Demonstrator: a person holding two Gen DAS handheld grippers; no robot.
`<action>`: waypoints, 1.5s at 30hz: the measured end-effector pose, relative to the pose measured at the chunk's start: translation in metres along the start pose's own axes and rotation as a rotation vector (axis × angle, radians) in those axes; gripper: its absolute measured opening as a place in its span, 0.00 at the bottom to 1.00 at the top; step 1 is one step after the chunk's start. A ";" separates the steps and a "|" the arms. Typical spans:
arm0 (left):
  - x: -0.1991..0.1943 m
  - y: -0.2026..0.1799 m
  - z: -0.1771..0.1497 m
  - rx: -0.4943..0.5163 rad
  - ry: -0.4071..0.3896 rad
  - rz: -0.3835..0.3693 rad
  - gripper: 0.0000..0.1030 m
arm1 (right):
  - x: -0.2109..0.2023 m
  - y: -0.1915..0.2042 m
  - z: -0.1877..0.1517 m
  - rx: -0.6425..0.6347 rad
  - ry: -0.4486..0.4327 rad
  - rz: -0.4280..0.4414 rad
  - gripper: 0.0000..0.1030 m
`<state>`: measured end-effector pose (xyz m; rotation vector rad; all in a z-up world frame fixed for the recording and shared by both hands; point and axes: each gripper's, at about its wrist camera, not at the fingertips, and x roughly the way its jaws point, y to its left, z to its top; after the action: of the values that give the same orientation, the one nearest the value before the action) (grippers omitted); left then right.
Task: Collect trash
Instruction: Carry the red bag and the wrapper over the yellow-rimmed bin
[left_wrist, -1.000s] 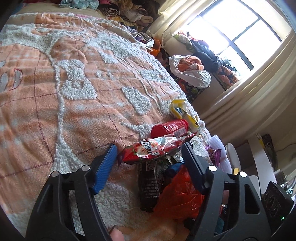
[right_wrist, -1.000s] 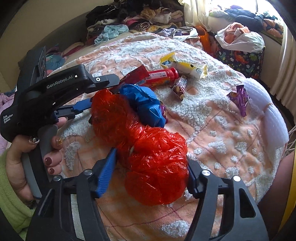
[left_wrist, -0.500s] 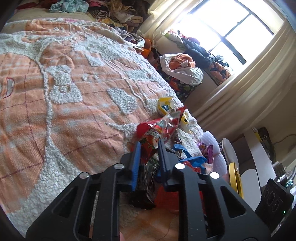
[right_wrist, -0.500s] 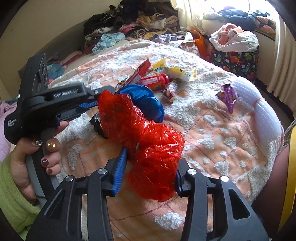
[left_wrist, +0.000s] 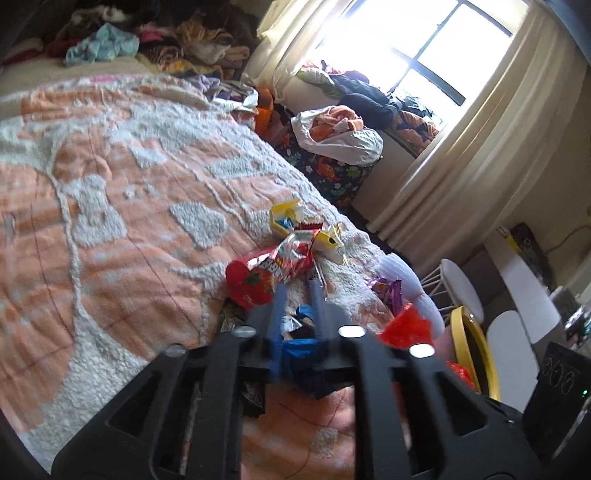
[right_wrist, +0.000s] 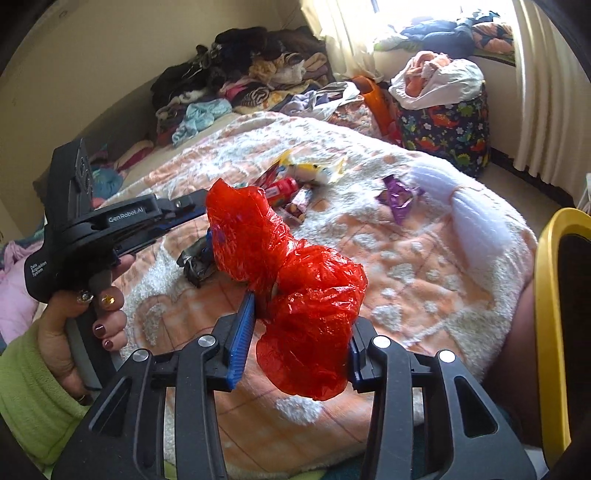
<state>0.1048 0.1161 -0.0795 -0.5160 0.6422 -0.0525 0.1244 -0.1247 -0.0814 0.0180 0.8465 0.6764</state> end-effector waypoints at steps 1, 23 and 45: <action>-0.001 -0.002 0.001 0.017 -0.012 0.017 0.45 | -0.003 -0.002 0.000 0.007 -0.005 -0.002 0.38; 0.056 -0.024 0.007 0.258 0.100 0.312 0.18 | -0.059 -0.050 0.011 0.140 -0.143 -0.012 0.38; 0.021 -0.107 0.010 0.241 0.022 0.058 0.13 | -0.105 -0.105 0.008 0.269 -0.272 -0.063 0.38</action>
<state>0.1387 0.0229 -0.0338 -0.2648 0.6614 -0.0796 0.1378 -0.2645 -0.0330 0.3173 0.6674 0.4838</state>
